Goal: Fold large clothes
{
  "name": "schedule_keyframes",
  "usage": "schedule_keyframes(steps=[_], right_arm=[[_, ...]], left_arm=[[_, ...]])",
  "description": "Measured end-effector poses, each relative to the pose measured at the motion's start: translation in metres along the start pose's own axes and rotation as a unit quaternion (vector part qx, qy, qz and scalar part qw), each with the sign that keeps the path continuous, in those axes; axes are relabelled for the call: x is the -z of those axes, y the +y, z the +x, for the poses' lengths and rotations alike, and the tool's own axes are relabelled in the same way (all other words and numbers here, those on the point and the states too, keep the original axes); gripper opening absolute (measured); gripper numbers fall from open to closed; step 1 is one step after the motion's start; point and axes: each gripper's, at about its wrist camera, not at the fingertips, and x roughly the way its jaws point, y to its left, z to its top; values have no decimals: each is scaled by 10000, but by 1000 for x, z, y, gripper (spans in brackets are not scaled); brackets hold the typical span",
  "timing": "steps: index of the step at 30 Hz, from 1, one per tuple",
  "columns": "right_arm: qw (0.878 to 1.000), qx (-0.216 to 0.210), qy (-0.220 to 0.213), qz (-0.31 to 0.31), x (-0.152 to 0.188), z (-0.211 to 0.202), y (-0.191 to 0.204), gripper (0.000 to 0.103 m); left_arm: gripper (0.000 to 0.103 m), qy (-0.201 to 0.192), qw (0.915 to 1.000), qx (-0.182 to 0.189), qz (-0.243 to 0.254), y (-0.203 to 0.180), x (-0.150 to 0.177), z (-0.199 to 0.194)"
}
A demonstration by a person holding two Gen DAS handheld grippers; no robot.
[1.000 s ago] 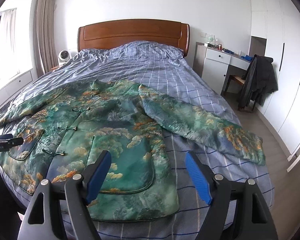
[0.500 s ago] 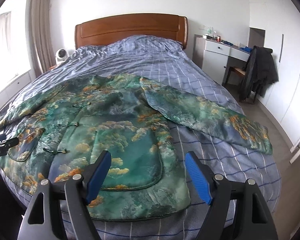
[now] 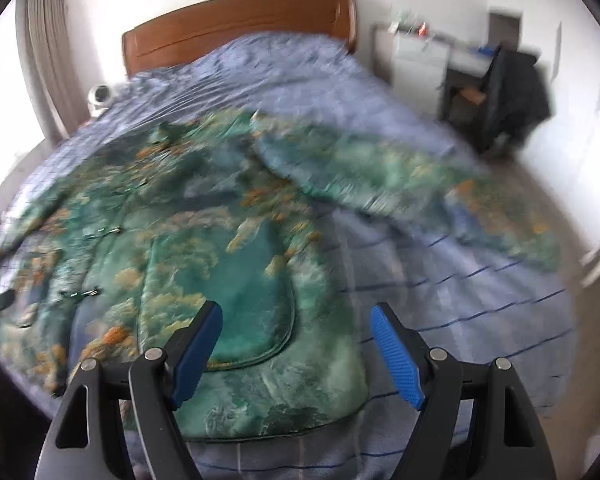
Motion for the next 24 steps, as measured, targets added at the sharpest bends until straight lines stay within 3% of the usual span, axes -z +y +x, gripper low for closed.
schedule_keyframes(steps=[2,5,9,10,11,12,13,17,21,23,24], right_arm=[[9984,-383,403,103,4,18,-22,78],[9945,-624,839,75,14,45,-41,79],[9817,-1498,1092,447,23,64,-50,76],[9799,-1594,1117,441,23,64,-48,47],[9790,-1645,1142,381,23,62,-45,28],[9798,-1616,1124,368,23,58,-43,16],[9803,-1596,1104,372,23,52,-41,14],[9821,-1556,1057,62,36,16,-22,11],[9866,-1314,971,8,43,23,-14,13],[9869,-1270,975,221,39,27,-22,24],[9876,-1217,963,253,38,25,-27,38]], left_arm=[[99,-36,9999,63,-98,4,2,-2],[99,-15,9997,101,-225,8,3,-1],[99,85,9996,103,-245,6,5,3],[99,83,9997,96,-215,6,6,2],[99,72,9998,88,-178,5,6,0],[99,52,9999,85,-137,4,7,-2],[99,29,9999,84,-100,3,7,-4],[99,-56,9999,116,-75,2,7,-12],[99,-3,9998,212,20,-9,4,-6],[99,-65,9998,144,151,-14,3,-9],[101,-121,9997,114,205,-15,3,-11]])
